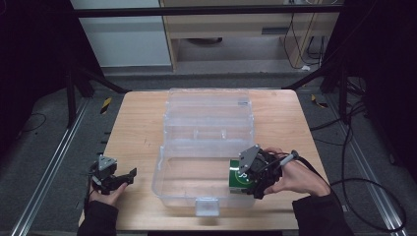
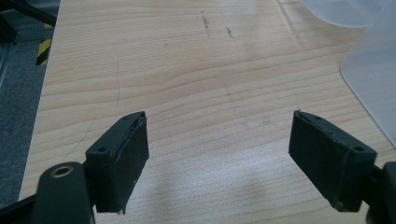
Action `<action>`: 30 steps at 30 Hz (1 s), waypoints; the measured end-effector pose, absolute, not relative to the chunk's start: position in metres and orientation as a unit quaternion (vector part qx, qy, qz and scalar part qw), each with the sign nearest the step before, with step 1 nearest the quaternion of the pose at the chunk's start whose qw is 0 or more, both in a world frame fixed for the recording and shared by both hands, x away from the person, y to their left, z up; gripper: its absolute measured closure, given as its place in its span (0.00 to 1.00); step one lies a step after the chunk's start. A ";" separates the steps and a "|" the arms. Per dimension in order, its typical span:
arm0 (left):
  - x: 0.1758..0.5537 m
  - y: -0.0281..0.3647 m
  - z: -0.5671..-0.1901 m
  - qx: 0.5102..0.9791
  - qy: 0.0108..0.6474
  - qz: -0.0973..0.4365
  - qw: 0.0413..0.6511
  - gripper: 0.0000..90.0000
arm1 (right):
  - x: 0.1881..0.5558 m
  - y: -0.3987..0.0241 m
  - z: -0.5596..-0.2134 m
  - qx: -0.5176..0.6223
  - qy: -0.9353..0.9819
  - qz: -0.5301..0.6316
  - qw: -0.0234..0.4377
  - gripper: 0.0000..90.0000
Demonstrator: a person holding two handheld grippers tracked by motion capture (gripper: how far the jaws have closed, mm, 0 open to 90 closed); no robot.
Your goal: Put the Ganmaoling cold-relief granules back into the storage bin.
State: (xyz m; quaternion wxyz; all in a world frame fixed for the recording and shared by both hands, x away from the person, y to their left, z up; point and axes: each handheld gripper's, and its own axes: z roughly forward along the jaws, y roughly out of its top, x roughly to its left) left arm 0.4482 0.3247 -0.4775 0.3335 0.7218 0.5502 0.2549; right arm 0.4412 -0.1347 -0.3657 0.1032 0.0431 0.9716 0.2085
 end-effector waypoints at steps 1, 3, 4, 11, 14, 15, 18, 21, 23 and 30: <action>0.448 0.325 -0.478 0.722 0.550 0.255 0.333 0.21 | 0.442 -0.136 -0.364 0.044 0.971 0.213 0.104 0.18; 0.448 0.325 -0.478 0.722 0.550 0.255 0.332 0.21 | 0.442 -0.138 -0.361 0.049 0.967 0.226 0.106 0.18; 0.448 0.325 -0.478 0.722 0.550 0.255 0.333 0.21 | 0.442 -0.138 -0.359 0.052 0.965 0.232 0.107 0.18; 0.448 0.324 -0.478 0.723 0.549 0.255 0.333 0.21 | 0.445 -0.134 -0.356 0.065 0.959 0.253 0.107 0.18; 0.448 0.325 -0.478 0.722 0.550 0.254 0.334 0.21 | 0.449 -0.131 -0.364 0.072 0.961 0.244 0.106 0.18; 0.448 0.325 -0.478 0.722 0.550 0.254 0.334 0.21 | 0.450 -0.131 -0.367 0.075 0.962 0.239 0.105 0.18; 0.448 0.325 -0.478 0.722 0.550 0.254 0.333 0.21 | 0.452 -0.130 -0.375 0.077 0.966 0.227 0.100 0.18; 0.448 0.325 -0.478 0.723 0.550 0.254 0.332 0.21 | 0.452 -0.128 -0.380 0.072 0.969 0.215 0.096 0.18; 0.448 0.325 -0.478 0.723 0.549 0.254 0.333 0.21 | 0.453 -0.126 -0.383 0.063 0.973 0.205 0.089 0.18; 0.448 0.325 -0.478 0.723 0.550 0.254 0.332 0.21 | 0.454 -0.129 -0.397 0.071 0.974 0.204 0.074 0.17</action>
